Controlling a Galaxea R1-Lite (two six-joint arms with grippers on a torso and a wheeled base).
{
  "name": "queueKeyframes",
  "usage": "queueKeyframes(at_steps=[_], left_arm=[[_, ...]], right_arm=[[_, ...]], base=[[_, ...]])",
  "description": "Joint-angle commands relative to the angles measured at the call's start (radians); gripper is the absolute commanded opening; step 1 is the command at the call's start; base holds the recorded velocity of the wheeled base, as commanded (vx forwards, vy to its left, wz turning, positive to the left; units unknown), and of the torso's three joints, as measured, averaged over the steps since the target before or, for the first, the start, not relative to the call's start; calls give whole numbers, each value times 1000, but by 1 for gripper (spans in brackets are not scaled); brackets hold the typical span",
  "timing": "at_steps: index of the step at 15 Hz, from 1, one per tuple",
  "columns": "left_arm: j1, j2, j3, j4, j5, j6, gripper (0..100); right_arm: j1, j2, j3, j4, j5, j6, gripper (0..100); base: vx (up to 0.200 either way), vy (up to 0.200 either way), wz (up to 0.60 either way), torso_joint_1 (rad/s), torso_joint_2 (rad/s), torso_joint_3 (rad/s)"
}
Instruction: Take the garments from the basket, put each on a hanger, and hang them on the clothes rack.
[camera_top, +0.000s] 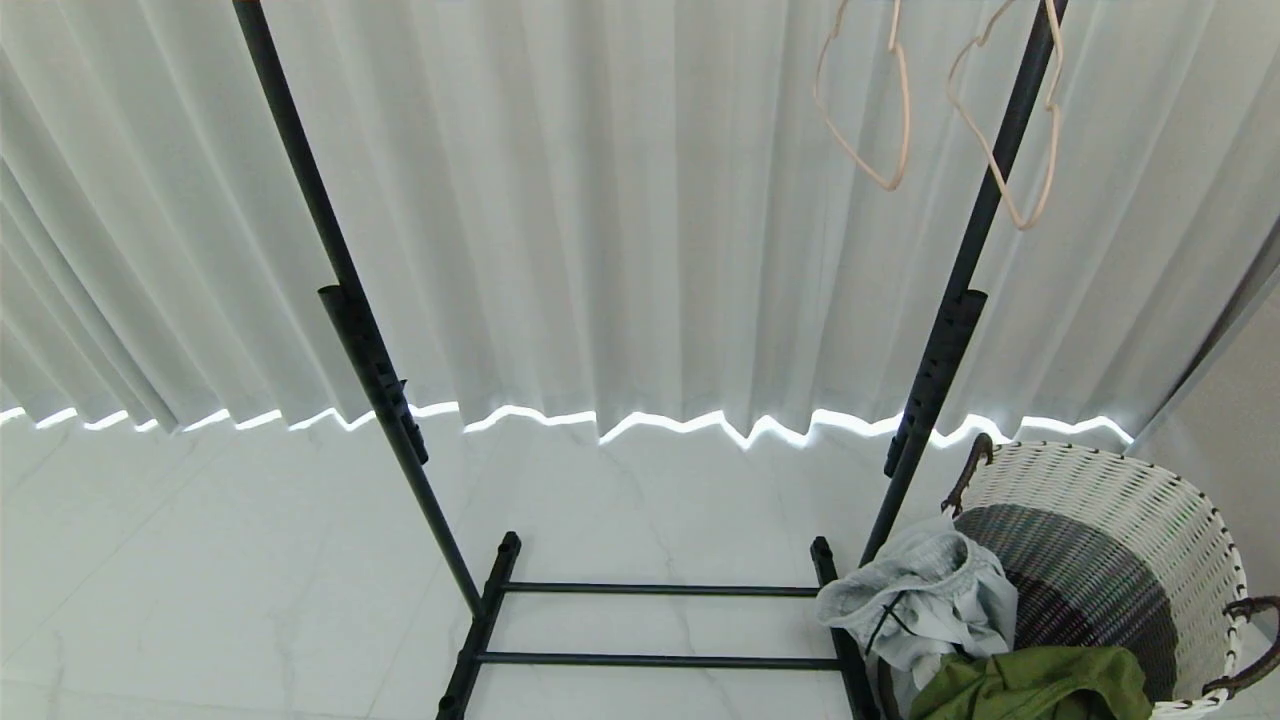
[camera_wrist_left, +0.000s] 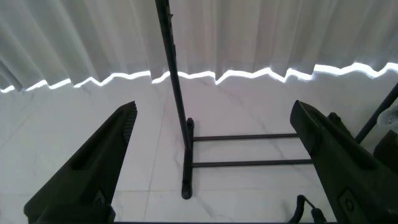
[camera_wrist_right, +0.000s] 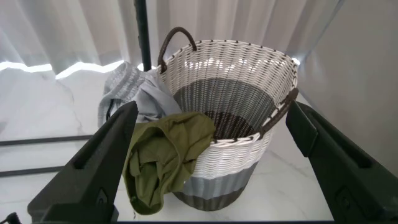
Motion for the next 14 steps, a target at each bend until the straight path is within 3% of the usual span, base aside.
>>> queueKeyframes(at_steps=[1,14], left_arm=[[1,2,0,0,0,0,100],[1,2,0,0,0,1,100]], right_arm=[[0,0,0,1,0,1,100],[0,0,0,0,3,-28,100]], base=[[0,0,0,0,0,0],[0,0,0,0,0,0]])
